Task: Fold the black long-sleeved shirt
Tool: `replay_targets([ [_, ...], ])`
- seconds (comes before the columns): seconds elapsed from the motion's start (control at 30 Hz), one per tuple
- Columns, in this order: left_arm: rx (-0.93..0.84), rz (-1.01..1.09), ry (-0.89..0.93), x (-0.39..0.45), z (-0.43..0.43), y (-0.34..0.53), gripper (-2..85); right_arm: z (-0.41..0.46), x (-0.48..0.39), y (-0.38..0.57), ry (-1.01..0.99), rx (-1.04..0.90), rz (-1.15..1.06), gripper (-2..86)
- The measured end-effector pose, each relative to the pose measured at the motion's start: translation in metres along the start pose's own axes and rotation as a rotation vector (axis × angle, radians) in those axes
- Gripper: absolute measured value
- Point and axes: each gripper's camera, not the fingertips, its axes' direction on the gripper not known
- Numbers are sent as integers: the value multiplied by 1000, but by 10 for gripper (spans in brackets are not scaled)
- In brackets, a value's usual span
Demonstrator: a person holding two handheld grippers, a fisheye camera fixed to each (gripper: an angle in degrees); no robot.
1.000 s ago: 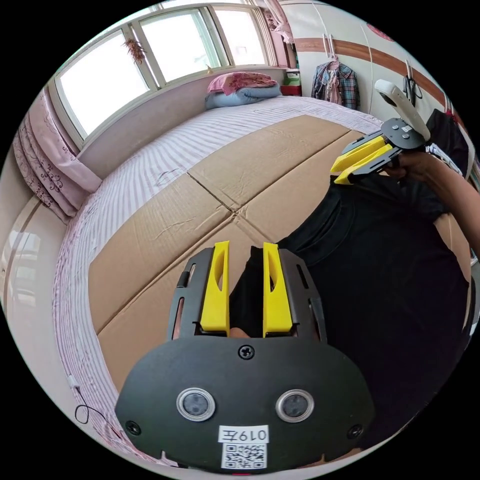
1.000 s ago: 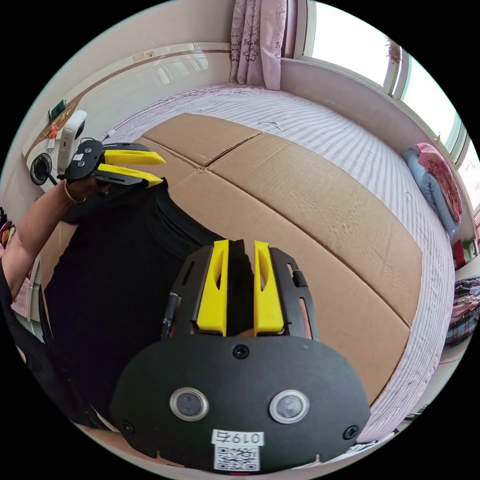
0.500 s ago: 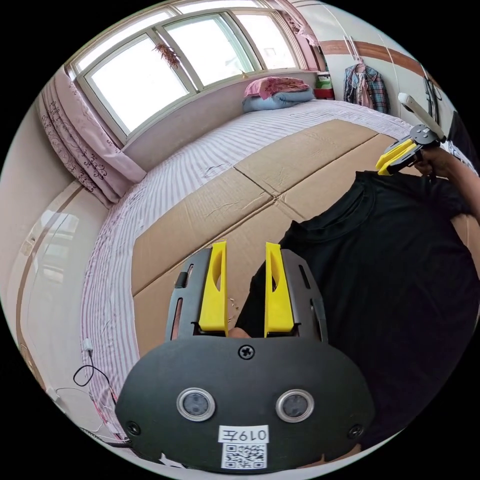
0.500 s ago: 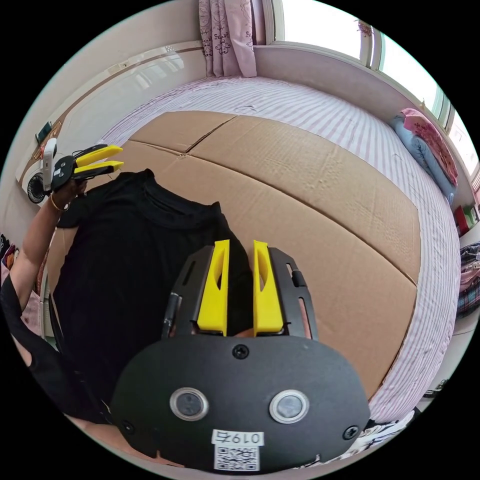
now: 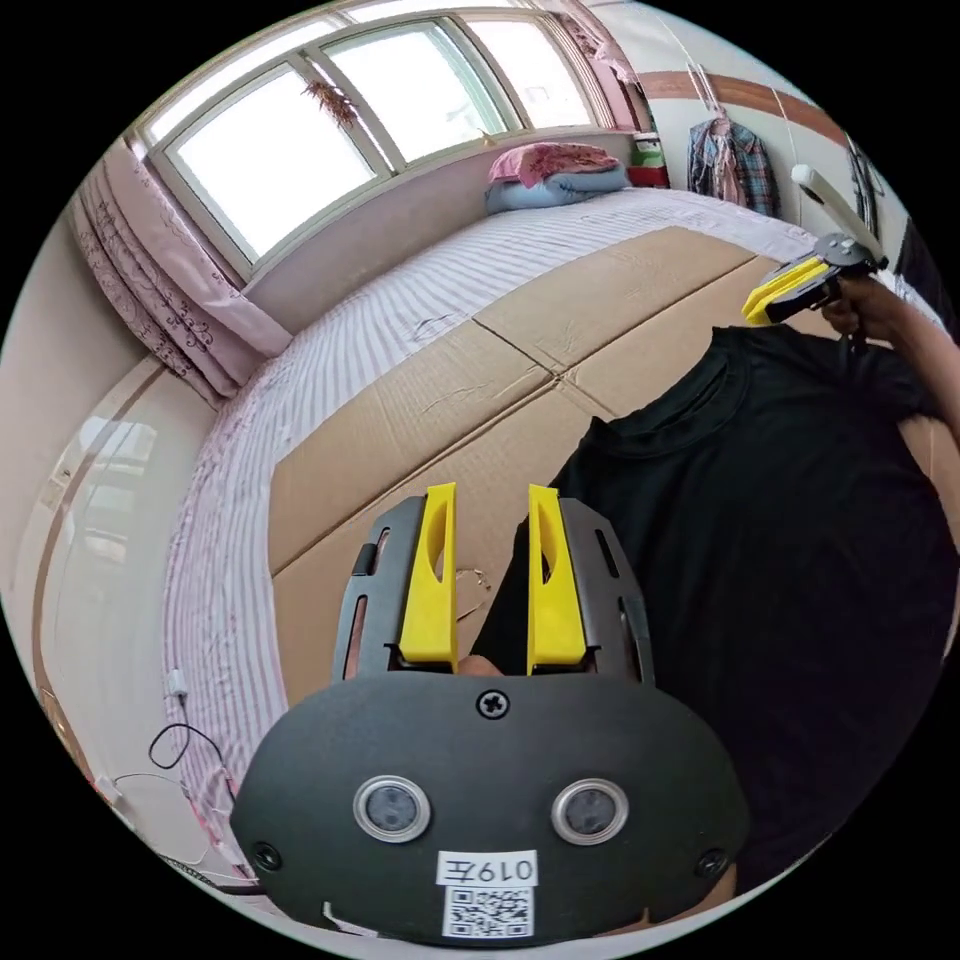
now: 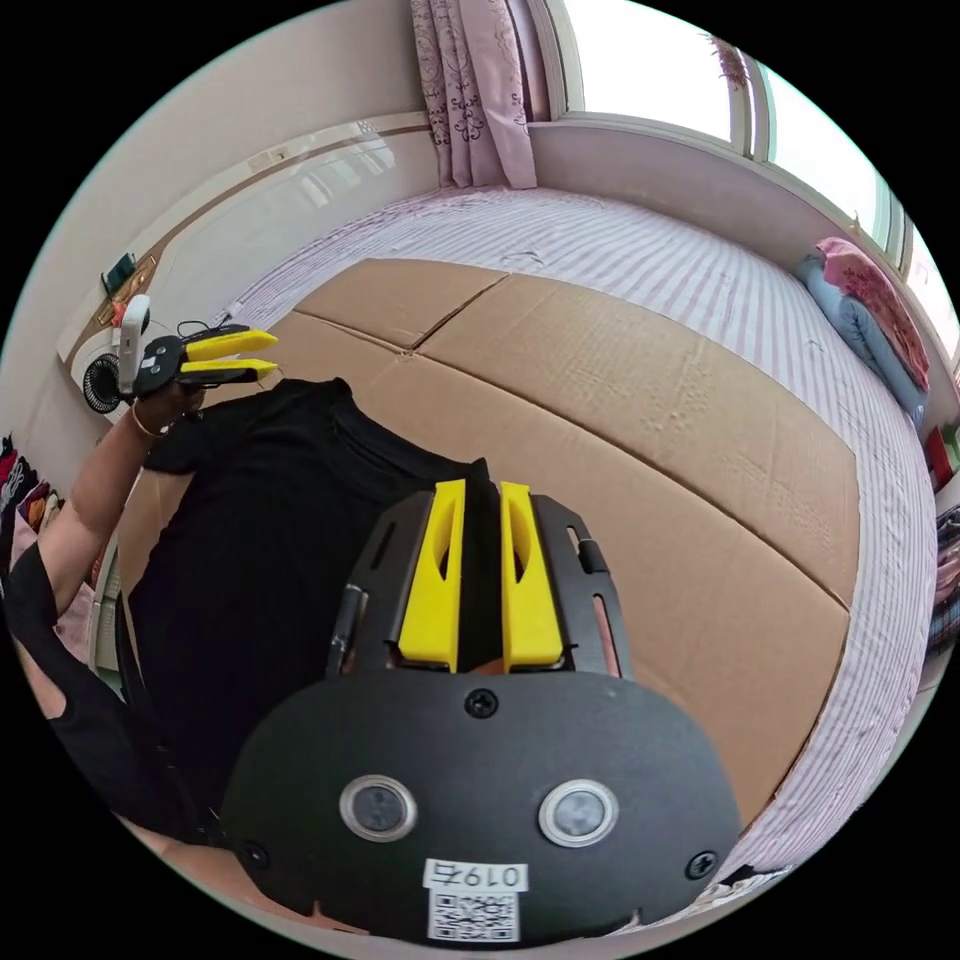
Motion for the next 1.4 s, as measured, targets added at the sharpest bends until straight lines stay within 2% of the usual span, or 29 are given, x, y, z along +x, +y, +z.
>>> replay_targets([
  [0.1,-28,-77,165,-38,16,10,105,12,-10,-21,31,-64,-35,72],
  [0.3,-75,-74,239,-70,46,27,107,31,-12,-34,70,-137,-24,57],
  [0.4,-77,-90,269,-88,56,33,106,25,-10,-35,83,-89,-5,48],
  [0.5,-79,-95,332,-103,67,36,106,6,-19,-44,71,51,-9,59],
  [0.57,-84,-95,346,-110,75,35,105,6,-42,-61,-41,84,-97,51],
  [0.7,-88,-117,368,-124,91,36,99,34,-84,-95,-55,-6,-209,49],
  [0.87,-93,-136,387,-137,104,44,90,66,-93,-131,-186,-43,-121,68],
  [1.13,-81,-140,411,-151,113,49,73,86,-92,-144,-196,-66,-72,78],
  [1.3,-101,-127,408,-151,118,50,43,92,-89,-142,-220,-73,-66,55],
  [1.4,-95,-111,407,-148,117,50,26,91,-92,-139,-219,-62,-92,7],
])
